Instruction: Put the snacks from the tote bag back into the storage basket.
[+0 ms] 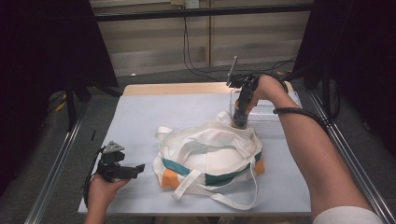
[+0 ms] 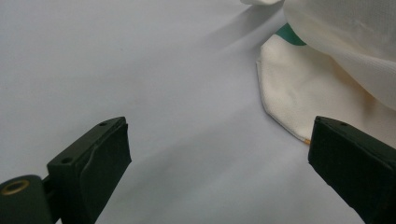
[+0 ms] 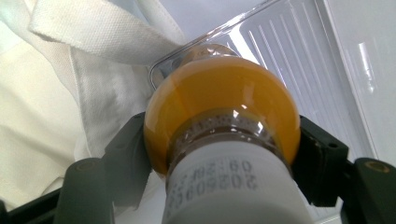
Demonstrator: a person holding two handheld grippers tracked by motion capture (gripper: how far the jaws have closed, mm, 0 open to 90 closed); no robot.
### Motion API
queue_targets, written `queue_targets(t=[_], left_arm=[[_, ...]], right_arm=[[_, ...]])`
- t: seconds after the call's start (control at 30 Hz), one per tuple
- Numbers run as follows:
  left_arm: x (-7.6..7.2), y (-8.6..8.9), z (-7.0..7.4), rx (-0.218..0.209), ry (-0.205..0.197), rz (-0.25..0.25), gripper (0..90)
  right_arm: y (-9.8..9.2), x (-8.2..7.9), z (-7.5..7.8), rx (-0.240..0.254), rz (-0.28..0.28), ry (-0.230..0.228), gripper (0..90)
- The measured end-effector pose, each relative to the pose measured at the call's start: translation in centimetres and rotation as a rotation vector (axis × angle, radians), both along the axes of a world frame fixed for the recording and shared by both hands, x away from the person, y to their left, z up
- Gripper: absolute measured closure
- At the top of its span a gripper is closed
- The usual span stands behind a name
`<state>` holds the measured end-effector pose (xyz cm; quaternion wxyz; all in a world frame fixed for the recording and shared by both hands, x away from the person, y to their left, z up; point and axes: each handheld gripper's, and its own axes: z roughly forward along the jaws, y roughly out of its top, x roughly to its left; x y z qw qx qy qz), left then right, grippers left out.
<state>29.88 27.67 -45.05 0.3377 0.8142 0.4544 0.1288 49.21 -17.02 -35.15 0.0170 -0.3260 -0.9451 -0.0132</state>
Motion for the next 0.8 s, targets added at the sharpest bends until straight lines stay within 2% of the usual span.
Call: queue_targets(t=[0.07, 0.37, 0.4, 0.5, 0.53, 0.67, 0.8], left_arm=[[0.03, 0.08, 0.05, 0.012, 0.005, -0.01, 5.6], [0.02, -0.02, -0.01, 0.018, 0.003, -0.006, 5.6], [-0.03, -0.14, -0.07, 0.004, 0.005, 0.003, 5.6], [-0.05, -0.02, 0.0, 0.021, 0.007, -0.011, 5.6], [-0.05, -0.03, -0.02, 0.02, 0.005, -0.009, 5.6], [-0.12, -0.1, -0.08, -0.002, 0.003, 0.002, 5.6], [-0.07, -0.01, 0.0, 0.02, 0.008, -0.01, 5.6]], right_arm=[[-0.04, 0.02, -0.08, 0.0, 0.0, 0.003, 30.3], [-0.05, -0.01, -0.07, 0.014, -0.02, 0.002, 30.1], [-0.03, -0.01, -0.09, 0.019, -0.022, 0.0, 30.0], [-0.04, 0.06, -0.22, 0.044, -0.028, -0.011, 29.8], [0.05, 0.07, -0.21, 0.046, -0.046, -0.009, 29.7], [-0.01, 0.11, -0.27, 0.05, -0.052, -0.013, 29.5], [-0.2, 0.15, -0.36, 0.056, -0.047, -0.027, 28.7]])
